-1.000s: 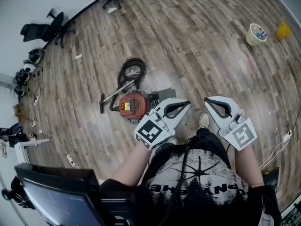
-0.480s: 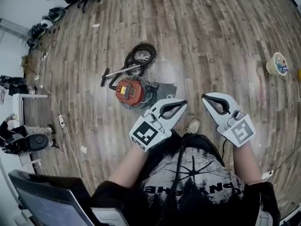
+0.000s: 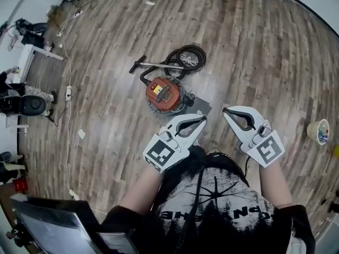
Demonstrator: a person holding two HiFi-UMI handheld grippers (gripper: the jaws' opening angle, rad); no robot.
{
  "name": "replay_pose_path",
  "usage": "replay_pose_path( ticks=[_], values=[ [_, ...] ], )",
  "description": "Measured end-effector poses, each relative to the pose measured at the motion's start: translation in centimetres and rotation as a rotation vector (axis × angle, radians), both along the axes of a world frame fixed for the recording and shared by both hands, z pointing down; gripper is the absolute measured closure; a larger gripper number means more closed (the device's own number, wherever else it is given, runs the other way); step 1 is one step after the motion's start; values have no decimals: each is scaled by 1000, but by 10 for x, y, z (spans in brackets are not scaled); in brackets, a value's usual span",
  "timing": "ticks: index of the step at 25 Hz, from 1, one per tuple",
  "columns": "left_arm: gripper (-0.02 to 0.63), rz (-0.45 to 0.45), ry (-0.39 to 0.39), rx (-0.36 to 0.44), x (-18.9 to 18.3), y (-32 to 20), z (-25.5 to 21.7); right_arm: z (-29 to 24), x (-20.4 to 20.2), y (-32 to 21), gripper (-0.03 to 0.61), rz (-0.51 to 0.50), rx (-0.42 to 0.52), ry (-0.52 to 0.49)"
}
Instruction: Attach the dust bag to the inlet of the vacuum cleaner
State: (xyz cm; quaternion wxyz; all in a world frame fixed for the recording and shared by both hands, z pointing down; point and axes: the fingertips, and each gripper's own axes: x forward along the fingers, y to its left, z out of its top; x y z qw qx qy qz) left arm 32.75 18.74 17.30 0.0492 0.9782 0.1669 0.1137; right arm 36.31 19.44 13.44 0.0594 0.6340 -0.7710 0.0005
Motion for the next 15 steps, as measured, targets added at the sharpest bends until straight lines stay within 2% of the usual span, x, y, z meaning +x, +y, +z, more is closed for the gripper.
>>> replay_pose_path(
  ticks=[4,8,11,13,15],
  values=[
    [614,-58,57,19,-5,-49,-13,-7,-1,-48,571,-57,-24,37],
    [614,-131,47,9,-13,-79,-15,-13,-4,-82,571,-104,-37,45],
    [615,-226,43,-4,-16,-89,-13,-7,-1,-97,571,-190,-46,61],
    [615,-280,38,16,-19,-87,-9,-7,-3,-99,571,-264,-35,62],
    [615,-353,17,-4,-19,-83,-3,-2,0,-95,571,-342,-53,80]
  ],
)
